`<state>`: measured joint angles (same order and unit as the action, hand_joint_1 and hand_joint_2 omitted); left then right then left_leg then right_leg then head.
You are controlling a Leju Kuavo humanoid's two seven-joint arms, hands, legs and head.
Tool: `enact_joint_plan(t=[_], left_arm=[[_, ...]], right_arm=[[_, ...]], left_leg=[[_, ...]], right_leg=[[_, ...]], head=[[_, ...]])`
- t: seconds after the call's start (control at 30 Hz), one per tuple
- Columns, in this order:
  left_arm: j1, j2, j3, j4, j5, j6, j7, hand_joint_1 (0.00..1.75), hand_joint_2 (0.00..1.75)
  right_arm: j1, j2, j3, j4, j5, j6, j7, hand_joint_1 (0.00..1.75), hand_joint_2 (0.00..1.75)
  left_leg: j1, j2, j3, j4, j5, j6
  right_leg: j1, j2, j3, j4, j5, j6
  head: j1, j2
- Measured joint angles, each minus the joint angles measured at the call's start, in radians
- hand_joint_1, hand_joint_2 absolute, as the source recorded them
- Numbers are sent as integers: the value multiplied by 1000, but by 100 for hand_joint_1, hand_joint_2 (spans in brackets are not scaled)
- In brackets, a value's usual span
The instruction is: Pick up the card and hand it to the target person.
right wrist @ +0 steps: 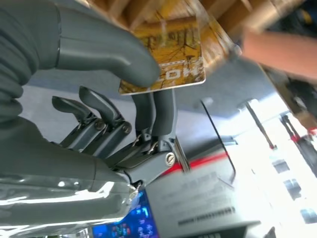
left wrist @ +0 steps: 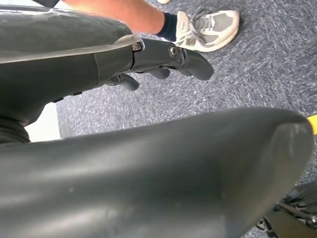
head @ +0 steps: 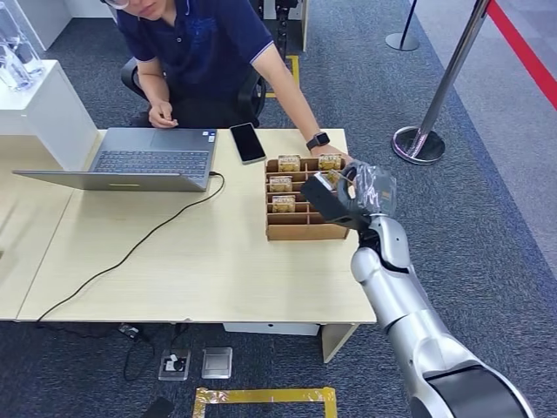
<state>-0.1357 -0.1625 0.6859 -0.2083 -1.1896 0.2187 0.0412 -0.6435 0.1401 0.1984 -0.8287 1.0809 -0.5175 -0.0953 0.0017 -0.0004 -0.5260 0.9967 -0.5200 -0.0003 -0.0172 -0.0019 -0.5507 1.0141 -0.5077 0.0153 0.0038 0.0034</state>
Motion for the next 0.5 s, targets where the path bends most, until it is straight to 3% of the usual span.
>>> enact_joint_plan(t=[0.23, 0.37, 0.5], left_arm=[[-5, 1, 14, 0, 5, 11, 3, 0, 0], [-16, 1, 17, 0, 3, 12, 4, 0, 0], [-27, 1, 17, 0, -18, 8, 5, 0, 0]], right_arm=[[-54, -27, 4, -222, -101, -8, -51, 175, 175], [-92, -23, 14, -226, -158, -87, -94, 175, 175], [-131, 4, 8, -162, -114, -163, -137, 175, 175]], left_leg=[[0, 0, 0, 0, 0, 0], [0, 0, 0, 0, 0, 0], [0, 0, 0, 0, 0, 0]], right_leg=[[0, 0, 0, 0, 0, 0], [0, 0, 1, 0, 0, 0], [0, 0, 0, 0, 0, 0]], head=[[0, 0], [0, 0], [0, 0]])
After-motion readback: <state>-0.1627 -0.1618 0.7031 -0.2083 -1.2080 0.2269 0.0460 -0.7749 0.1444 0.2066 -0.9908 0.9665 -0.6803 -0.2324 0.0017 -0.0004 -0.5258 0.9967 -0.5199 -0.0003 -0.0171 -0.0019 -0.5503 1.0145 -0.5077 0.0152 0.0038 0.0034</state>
